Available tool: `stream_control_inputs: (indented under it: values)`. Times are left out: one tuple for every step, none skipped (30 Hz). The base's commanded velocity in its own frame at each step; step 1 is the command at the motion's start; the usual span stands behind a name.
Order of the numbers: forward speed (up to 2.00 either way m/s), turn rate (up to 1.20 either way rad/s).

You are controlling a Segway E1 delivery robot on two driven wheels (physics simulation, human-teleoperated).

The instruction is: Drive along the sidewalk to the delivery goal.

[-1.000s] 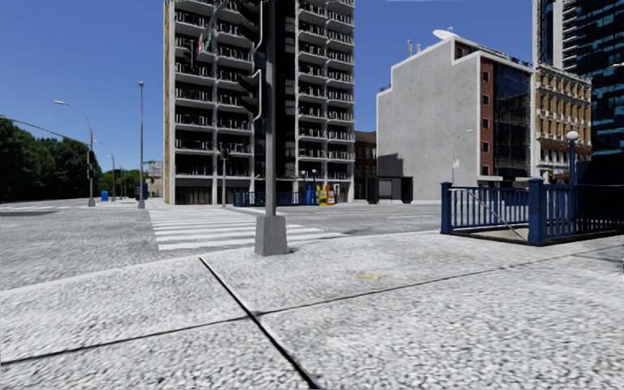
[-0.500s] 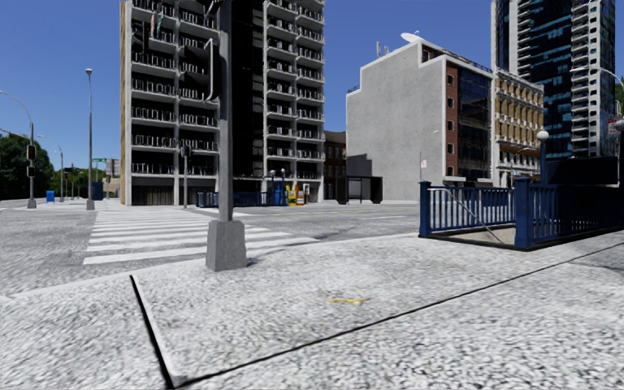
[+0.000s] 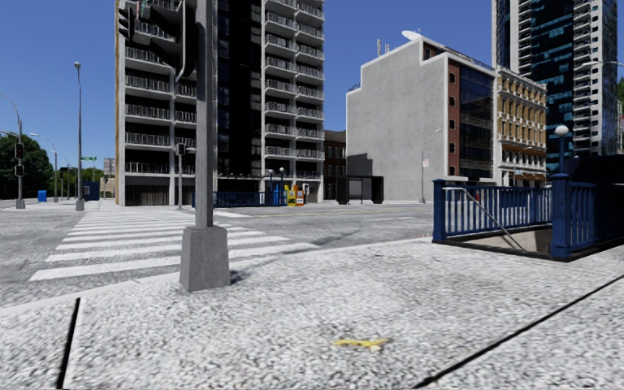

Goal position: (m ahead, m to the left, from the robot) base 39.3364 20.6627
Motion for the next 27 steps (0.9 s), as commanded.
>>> stream_control_inputs:
  values:
    - [1.32,0.00]
    - [1.32,0.00]
    - [1.32,0.00]
    - [1.32,0.00]
    - [1.32,0.00]
    - [1.32,0.00]
    - [1.32,0.00]
    - [1.32,0.00]
    - [1.33,0.00]
    - [1.34,0.00]
    - [1.34,0.00]
    - [1.34,0.00]
    - [1.34,0.00]
    - [1.34,0.00]
    - [1.34,0.00]
    - [1.33,0.00]
    - [1.33,0.00]
    - [1.33,0.00]
    - [1.33,0.00]
    - [1.33,0.00]
    - [1.33,0.00]
    - [1.33,0.00]
    - [1.33,0.00]
    - [1.33,0.00]
    - [1.33,0.00]
    - [1.33,0.00]
    - [1.33,0.00]
